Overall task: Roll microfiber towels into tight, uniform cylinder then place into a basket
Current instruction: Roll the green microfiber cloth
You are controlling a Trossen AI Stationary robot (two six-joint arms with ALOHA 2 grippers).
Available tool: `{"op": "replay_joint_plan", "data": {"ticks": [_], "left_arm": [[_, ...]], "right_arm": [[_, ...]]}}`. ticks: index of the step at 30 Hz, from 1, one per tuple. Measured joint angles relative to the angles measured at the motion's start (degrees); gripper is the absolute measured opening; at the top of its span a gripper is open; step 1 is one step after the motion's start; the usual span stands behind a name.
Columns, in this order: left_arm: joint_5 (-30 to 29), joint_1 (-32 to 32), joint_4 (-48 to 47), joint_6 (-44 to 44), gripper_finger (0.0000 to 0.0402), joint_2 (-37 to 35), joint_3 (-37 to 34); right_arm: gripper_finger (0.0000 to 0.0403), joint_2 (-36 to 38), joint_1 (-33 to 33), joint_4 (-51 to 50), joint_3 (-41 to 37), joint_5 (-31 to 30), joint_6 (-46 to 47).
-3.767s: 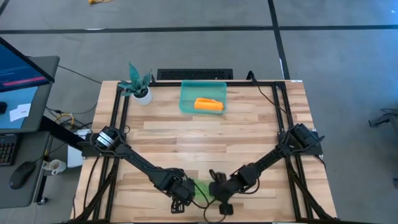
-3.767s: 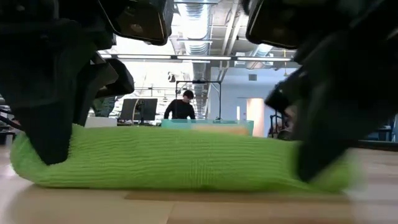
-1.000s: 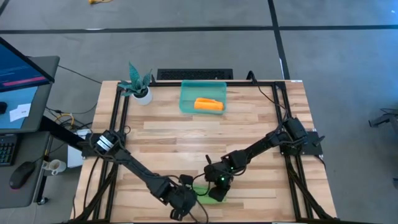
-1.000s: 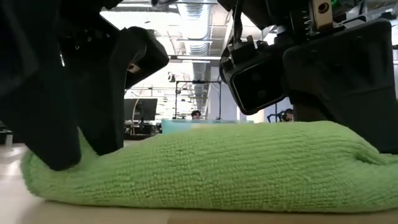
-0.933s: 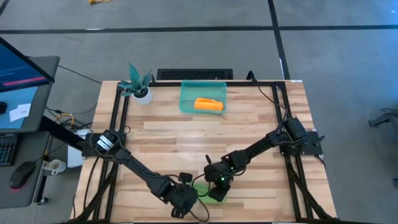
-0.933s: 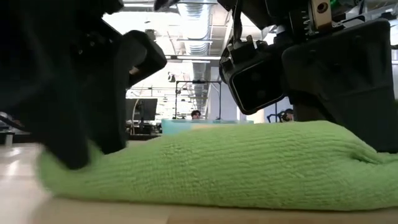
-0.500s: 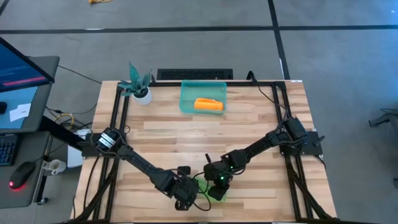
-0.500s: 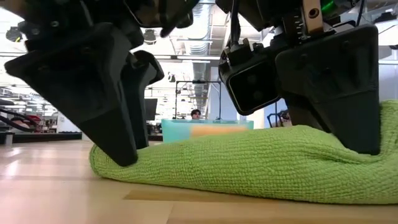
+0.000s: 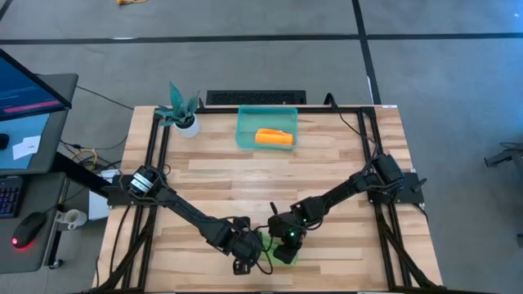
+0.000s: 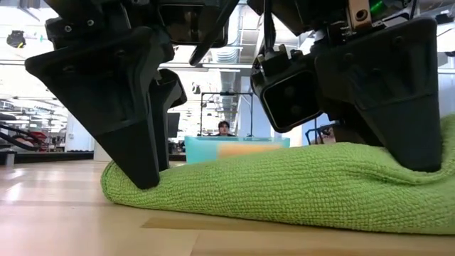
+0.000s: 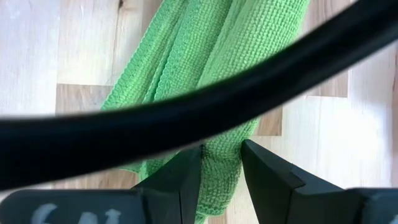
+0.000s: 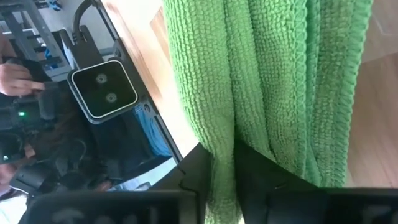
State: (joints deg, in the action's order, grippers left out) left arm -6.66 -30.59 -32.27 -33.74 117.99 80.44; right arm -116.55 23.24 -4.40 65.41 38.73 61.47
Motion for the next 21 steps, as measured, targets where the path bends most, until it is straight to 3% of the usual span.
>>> {"op": "replay_joint_plan", "data": {"ticks": [11,16,21], "left_arm": [[0.3,0.0,-0.2,-0.3,0.0112,0.1,-0.1],[0.4,0.0,-0.3,-2.7,0.0112,0.1,-0.1],[1.3,0.0,-0.3,-4.1,0.0112,0.1,-0.1]], "right_arm": [[0.0179,0.4,-0.1,-2.3,0.1,-2.7,-2.5],[0.0197,1.7,0.0,-4.7,0.1,-4.1,-5.4],[0.0201,5.6,0.0,-13.0,-0.1,-9.7,-10.2]]}}
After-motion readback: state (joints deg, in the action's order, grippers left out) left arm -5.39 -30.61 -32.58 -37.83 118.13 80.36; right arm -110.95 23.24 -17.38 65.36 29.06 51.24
